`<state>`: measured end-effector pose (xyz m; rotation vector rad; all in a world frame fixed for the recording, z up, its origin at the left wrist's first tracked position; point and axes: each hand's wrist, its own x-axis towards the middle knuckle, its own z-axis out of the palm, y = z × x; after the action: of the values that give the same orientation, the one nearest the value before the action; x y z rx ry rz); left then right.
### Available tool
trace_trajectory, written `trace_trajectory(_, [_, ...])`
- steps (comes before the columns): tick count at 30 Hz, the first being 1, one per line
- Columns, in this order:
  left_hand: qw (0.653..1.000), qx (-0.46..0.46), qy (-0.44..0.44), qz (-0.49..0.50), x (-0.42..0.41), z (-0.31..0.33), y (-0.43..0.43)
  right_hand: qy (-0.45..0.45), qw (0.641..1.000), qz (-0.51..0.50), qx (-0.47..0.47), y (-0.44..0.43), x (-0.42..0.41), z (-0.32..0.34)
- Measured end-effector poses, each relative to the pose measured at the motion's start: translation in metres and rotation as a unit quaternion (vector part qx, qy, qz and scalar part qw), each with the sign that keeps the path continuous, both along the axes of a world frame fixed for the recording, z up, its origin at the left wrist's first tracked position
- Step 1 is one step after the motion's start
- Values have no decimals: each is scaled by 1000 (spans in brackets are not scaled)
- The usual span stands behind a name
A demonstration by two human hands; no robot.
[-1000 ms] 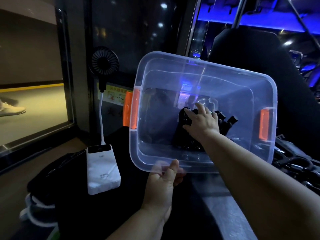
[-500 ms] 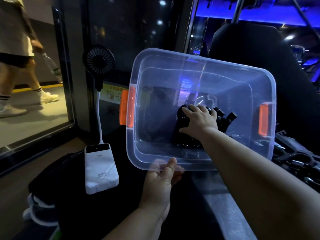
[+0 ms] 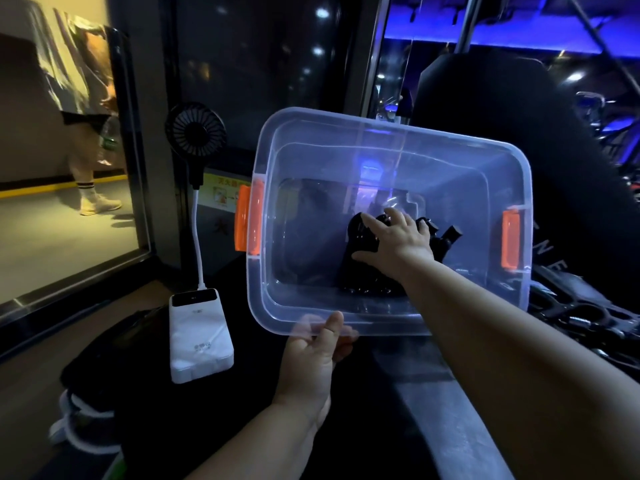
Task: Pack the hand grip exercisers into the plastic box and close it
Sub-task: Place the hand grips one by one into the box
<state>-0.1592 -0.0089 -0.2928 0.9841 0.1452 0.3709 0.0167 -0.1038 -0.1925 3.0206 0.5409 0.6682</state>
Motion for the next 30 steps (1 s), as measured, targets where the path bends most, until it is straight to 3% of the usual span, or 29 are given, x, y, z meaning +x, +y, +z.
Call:
trace_trajectory(15, [1000, -8, 10, 27, -2, 4, -3, 20, 986, -33, 164, -85, -55, -24])
trace_trajectory(24, [999, -6, 1, 40, -5, 5, -7, -122, 962, 62, 238, -168, -87, -42])
trace_trajectory(28, [999, -3, -4, 41, -4, 4, -7, -99, 953, -15, 287, -211, -94, -60])
trace_trajectory(30, [999, 0, -6, 40, -3, 2, -6, -85, 959, -87, 255, -231, -92, -69])
